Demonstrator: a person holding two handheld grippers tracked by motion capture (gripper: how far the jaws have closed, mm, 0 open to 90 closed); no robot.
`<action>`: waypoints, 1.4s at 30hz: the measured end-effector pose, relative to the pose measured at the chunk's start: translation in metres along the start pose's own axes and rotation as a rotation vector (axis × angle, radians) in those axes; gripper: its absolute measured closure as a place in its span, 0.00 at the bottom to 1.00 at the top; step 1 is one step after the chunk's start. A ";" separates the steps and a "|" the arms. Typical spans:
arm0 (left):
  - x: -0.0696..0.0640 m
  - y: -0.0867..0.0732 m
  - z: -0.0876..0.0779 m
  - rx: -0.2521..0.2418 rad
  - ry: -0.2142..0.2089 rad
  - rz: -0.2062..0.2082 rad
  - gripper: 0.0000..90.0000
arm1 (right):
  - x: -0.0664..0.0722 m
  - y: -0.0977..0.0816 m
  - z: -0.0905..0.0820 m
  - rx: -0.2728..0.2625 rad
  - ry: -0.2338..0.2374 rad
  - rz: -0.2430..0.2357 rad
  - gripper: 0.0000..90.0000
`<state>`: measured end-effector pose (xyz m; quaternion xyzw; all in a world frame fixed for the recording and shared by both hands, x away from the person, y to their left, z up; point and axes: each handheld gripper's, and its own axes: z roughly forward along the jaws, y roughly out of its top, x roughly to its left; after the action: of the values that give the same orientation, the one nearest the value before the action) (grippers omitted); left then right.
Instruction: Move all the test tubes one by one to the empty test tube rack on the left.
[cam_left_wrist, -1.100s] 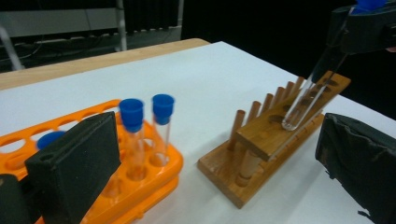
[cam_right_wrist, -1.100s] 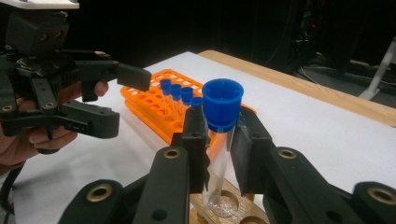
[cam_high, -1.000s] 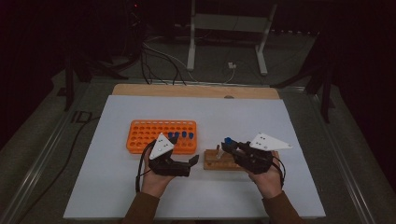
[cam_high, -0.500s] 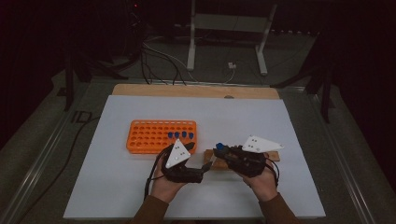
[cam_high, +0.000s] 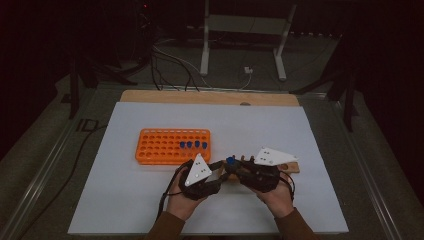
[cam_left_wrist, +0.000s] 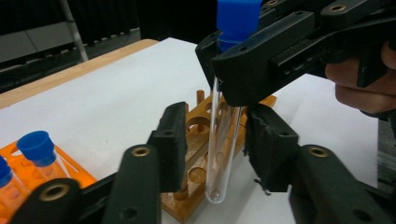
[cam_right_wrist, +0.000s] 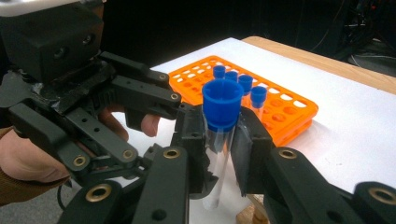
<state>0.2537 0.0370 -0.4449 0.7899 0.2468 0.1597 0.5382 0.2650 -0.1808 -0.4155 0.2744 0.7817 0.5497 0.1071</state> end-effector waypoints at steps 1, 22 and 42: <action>0.000 0.000 0.000 0.001 -0.004 0.002 0.70 | 0.000 0.000 0.000 -0.001 0.003 -0.002 0.85; 0.005 -0.002 -0.001 0.019 -0.014 0.000 0.85 | -0.004 -0.001 -0.002 -0.027 0.028 0.024 0.52; 0.028 -0.005 -0.017 -0.017 0.051 -0.046 0.85 | -0.023 -0.007 -0.005 -0.006 -0.120 0.065 0.04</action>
<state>0.2673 0.0674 -0.4442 0.7749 0.2773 0.1693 0.5422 0.2794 -0.1987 -0.4236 0.3320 0.7628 0.5379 0.1366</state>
